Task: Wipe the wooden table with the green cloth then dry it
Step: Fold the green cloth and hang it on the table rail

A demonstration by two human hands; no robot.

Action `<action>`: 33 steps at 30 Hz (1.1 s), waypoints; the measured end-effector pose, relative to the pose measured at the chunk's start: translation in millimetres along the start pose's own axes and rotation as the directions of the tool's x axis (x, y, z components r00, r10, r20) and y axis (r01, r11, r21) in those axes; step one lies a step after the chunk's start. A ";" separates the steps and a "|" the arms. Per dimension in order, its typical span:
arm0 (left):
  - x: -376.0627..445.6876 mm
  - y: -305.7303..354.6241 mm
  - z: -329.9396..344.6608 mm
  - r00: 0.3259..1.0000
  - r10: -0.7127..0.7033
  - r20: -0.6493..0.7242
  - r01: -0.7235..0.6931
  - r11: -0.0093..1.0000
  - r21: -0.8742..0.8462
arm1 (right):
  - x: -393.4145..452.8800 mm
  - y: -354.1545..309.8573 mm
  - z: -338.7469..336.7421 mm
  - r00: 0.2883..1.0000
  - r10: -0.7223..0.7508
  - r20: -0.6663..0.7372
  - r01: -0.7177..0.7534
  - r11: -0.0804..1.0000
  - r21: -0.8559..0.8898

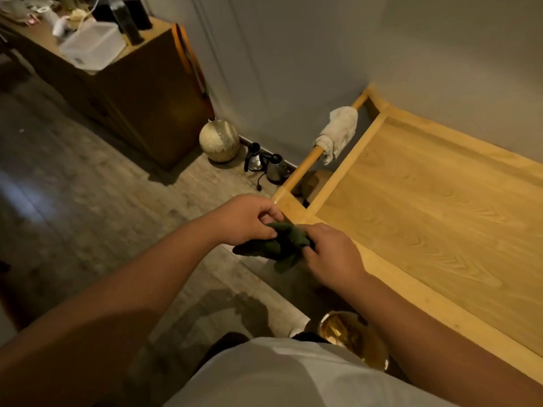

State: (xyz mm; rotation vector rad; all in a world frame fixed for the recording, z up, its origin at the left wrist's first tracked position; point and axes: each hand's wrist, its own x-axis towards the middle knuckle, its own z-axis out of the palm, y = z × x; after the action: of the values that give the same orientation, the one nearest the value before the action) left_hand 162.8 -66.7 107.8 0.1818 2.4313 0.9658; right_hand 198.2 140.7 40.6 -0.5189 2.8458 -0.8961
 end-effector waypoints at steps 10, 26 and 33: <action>124.0 13.5 -63.9 0.958 0.285 0.043 -0.274 0.853 0.444 | 104.1 47.6 -45.8 0.995 0.072 -0.062 -0.073 0.997 -0.006; 286.8 1.9 -146.0 0.740 0.606 0.293 -0.655 0.548 0.521 | 233.4 48.3 -54.2 0.920 0.183 -0.348 -0.345 0.798 -0.494; 286.4 -72.2 -71.6 0.772 0.476 0.421 -0.635 0.578 0.513 | 200.8 61.8 40.7 0.804 0.577 -0.142 -0.589 0.739 -0.327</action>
State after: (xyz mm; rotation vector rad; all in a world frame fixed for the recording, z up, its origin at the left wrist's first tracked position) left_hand -115.1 -76.4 -14.7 1.3150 2.3943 0.2431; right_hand 1.1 95.2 -29.2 0.3791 2.9056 -0.2682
